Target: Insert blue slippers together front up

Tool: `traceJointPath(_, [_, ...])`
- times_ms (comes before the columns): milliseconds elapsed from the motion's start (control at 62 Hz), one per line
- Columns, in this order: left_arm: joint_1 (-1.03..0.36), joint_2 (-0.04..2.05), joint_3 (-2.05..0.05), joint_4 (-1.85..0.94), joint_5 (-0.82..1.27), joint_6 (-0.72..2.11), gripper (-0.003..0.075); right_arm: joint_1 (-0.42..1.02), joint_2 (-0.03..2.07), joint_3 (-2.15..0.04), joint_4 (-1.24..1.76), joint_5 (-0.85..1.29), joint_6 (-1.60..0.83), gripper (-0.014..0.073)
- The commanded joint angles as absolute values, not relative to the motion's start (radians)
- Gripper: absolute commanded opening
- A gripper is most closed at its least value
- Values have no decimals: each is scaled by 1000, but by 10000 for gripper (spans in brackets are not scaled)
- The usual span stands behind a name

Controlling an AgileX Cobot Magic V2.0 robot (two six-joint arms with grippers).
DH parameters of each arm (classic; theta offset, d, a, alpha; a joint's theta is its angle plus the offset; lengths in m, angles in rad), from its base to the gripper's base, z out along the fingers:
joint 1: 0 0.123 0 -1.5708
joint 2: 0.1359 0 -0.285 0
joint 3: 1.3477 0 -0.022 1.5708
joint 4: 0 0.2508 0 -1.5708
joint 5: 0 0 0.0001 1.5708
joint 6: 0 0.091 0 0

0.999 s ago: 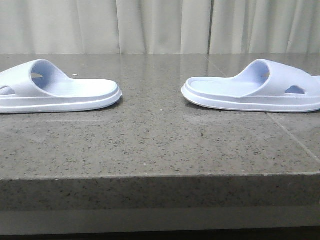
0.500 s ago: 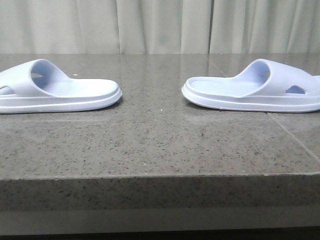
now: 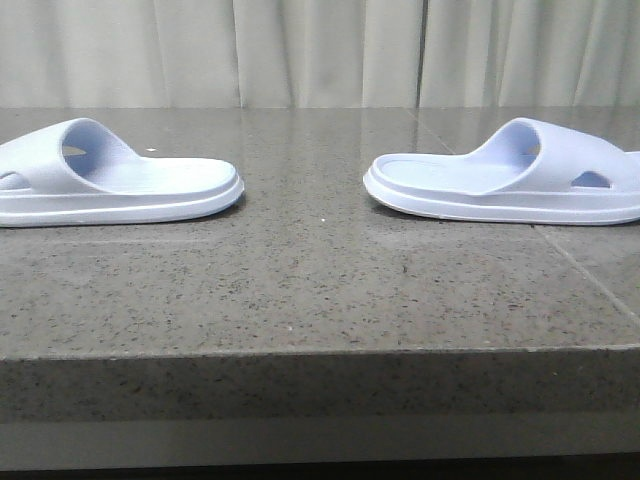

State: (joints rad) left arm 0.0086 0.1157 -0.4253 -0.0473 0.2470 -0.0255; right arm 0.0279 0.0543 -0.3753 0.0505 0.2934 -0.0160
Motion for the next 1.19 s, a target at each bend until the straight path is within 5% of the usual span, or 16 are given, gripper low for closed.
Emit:
traceJointPath(0, [6,201,-522,-37,264,-31,-20,22,146,-477,33,276,-18,-118])
traceJointPath(387, [6,479,-632,-37,448,-31,-20,22,439,-588,33,434,-18,-118])
traceJointPath(870, [6,524,-631,-47,446,-31,-10,22,561,-587,34,514,-18,-93])
traceJointPath(967, [6,524,-631,-47,448,-31,87,22,561,-587,34,515,-18,17])
traceJointPath(1064, [6,524,-631,-41,446,-31,291,22,561,-587,34,519,-18,223])
traceJointPath(1176, [6,524,-631,-40,433,-31,482,22,561,-587,34,519,-18,360])
